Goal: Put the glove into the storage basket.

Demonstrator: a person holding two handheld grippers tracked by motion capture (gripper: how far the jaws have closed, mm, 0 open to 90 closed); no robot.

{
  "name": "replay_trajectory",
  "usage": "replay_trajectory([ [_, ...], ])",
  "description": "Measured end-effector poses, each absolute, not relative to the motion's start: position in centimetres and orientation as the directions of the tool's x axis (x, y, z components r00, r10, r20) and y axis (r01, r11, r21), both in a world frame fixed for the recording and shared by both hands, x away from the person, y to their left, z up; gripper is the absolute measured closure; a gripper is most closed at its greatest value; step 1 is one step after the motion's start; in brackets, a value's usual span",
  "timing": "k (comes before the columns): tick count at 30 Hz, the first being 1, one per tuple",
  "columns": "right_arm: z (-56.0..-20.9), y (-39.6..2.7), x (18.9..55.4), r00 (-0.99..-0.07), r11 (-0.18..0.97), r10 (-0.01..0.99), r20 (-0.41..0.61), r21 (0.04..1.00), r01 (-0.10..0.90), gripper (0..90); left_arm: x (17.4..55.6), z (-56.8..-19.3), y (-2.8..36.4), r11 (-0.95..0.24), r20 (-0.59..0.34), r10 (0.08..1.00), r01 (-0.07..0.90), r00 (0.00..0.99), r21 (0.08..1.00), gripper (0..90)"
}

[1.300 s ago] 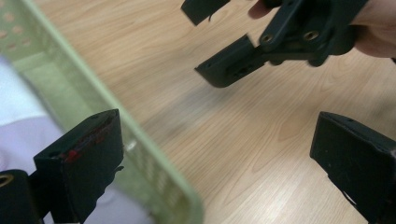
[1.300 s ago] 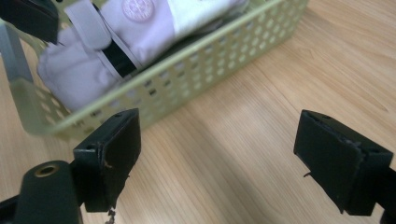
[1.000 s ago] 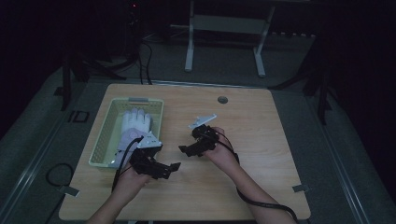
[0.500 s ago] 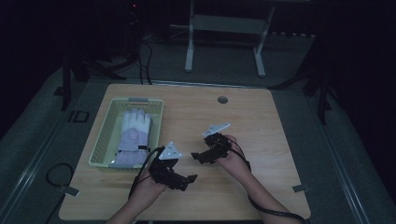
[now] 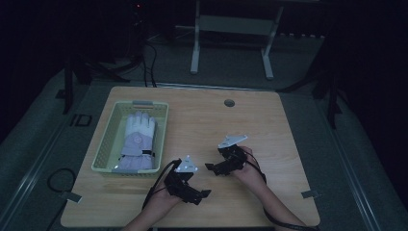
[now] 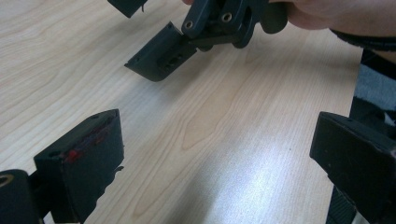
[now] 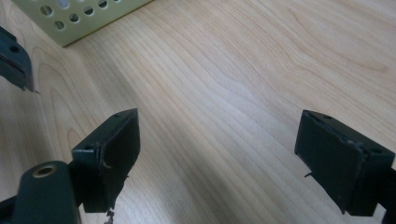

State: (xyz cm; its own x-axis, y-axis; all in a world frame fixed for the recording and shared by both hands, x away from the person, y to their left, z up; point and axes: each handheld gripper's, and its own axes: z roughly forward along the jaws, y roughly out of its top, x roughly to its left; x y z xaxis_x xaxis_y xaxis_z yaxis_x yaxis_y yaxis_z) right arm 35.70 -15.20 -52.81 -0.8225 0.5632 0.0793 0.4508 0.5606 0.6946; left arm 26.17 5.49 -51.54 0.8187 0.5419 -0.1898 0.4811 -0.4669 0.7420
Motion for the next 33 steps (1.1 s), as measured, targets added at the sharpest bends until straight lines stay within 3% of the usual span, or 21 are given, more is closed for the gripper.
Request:
replay_trajectory([
  [13,-54.5,-17.4,34.7,-0.822,0.534,0.563,0.084,0.723,0.439,13.7,25.8,-54.4,3.8,-0.539,-0.18,0.489,0.458,0.853,0.707,2.8],
  [33,-56.1,-19.9,33.6,-0.801,0.499,0.597,0.051,0.758,0.42,13.5,25.4,-56.1,3.1,-0.516,-0.169,0.476,0.43,0.863,0.741,2.8],
])
